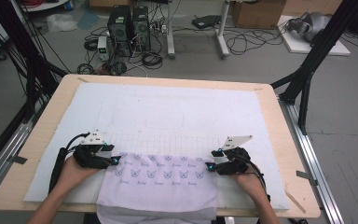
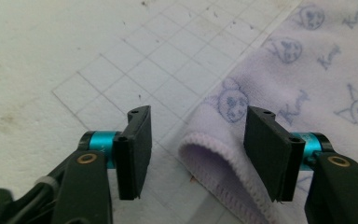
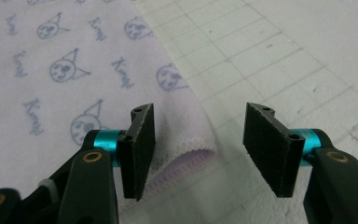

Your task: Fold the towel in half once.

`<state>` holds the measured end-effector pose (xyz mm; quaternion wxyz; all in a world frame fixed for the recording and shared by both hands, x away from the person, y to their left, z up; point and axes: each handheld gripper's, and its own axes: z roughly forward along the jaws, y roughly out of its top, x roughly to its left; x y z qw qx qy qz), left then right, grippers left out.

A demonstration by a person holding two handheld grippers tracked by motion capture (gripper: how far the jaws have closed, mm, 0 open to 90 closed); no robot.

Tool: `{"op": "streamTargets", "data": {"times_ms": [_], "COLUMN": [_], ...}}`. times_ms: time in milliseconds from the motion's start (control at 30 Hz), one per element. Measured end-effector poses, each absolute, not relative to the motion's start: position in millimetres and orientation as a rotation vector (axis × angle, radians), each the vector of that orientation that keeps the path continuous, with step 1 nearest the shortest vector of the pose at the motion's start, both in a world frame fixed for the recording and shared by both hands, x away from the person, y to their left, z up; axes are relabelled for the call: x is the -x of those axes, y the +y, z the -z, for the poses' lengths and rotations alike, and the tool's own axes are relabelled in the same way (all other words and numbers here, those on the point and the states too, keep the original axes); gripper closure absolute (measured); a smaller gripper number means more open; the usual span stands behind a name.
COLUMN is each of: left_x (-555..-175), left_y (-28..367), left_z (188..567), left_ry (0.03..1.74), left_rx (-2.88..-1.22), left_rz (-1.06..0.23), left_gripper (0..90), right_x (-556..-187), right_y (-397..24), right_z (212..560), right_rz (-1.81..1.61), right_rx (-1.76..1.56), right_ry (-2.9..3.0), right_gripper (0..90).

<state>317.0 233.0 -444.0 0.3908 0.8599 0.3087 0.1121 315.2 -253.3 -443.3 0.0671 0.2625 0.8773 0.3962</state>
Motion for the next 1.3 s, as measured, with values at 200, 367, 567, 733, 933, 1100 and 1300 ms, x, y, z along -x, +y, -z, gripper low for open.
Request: {"op": "streamTargets", "data": {"times_ms": [200,367,567,733,933,1100,1300], "left_x": [-313,-309,-306,-315,-349,-386,-422], "left_y": [232,229,228,226,223,227,227], "left_z": [444,442,440,434,409,384,343], "left_ry": [0.735,0.709,0.708,0.731,0.786,0.848,0.885], "left_rx": [-2.179,-2.193,-2.203,-2.203,-2.159,-2.124,-2.110], "left_rz": [-0.254,-0.267,-0.329,-0.382,-0.433,-0.470,-0.570], "left_gripper": [65.1,79.2,84.6,85.6,85.8,85.9,85.9], "right_x": [-312,-307,-306,-317,-351,-387,-427], "right_y": [-253,-251,-248,-249,-248,-254,-245], "right_z": [447,446,444,437,418,390,356], "right_rz": [-1.191,-1.205,-1.212,-1.216,-1.147,-1.174,-1.141], "right_rx": [-0.797,-0.771,-0.765,-0.758,-0.773,-0.824,-0.830], "right_ry": [2.628,2.648,2.662,2.663,2.625,2.524,2.480], "right_gripper": [52.6,72.7,84.8,85.7,86.1,86.1,86.2]}}
